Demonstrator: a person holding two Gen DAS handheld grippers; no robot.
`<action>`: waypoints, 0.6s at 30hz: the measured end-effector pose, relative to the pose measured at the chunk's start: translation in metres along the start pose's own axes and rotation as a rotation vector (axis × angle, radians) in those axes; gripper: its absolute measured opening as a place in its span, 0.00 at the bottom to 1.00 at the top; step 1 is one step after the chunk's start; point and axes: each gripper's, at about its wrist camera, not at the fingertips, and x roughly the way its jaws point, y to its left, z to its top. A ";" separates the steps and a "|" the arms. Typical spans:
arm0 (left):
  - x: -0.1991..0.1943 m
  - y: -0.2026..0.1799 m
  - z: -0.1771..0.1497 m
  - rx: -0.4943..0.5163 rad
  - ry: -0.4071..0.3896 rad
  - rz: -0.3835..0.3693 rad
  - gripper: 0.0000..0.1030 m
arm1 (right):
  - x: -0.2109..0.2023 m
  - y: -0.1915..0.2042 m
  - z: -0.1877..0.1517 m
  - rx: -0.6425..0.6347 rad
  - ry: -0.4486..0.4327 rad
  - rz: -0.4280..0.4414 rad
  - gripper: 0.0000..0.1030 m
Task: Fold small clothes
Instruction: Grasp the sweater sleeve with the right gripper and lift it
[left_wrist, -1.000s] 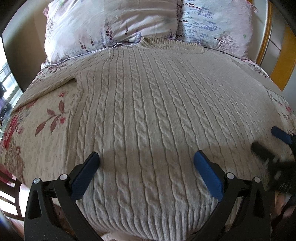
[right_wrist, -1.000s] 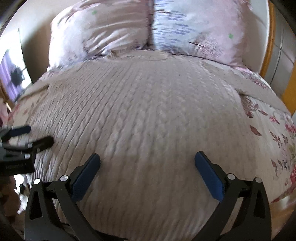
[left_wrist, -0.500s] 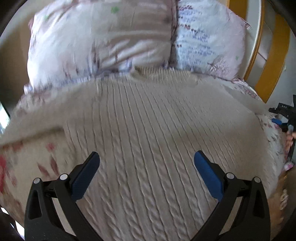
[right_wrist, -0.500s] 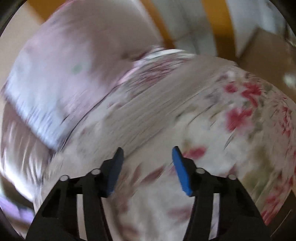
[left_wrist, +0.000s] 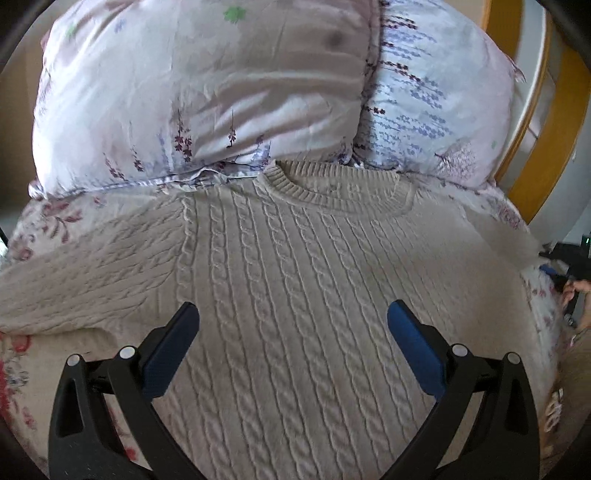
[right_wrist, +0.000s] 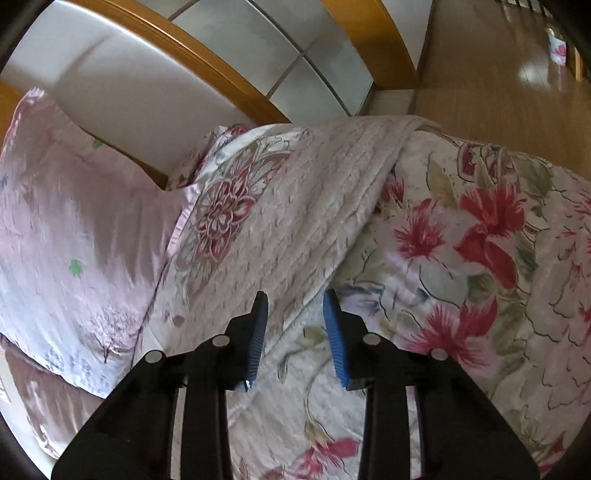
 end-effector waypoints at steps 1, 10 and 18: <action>0.003 0.002 0.002 -0.009 -0.003 -0.006 0.98 | 0.002 0.002 0.001 -0.003 -0.003 -0.004 0.28; 0.020 0.013 0.019 -0.048 -0.011 -0.091 0.98 | 0.006 0.004 0.004 -0.034 -0.044 -0.034 0.09; 0.033 0.022 0.022 -0.100 -0.009 -0.157 0.98 | -0.031 0.069 -0.015 -0.267 -0.166 0.037 0.08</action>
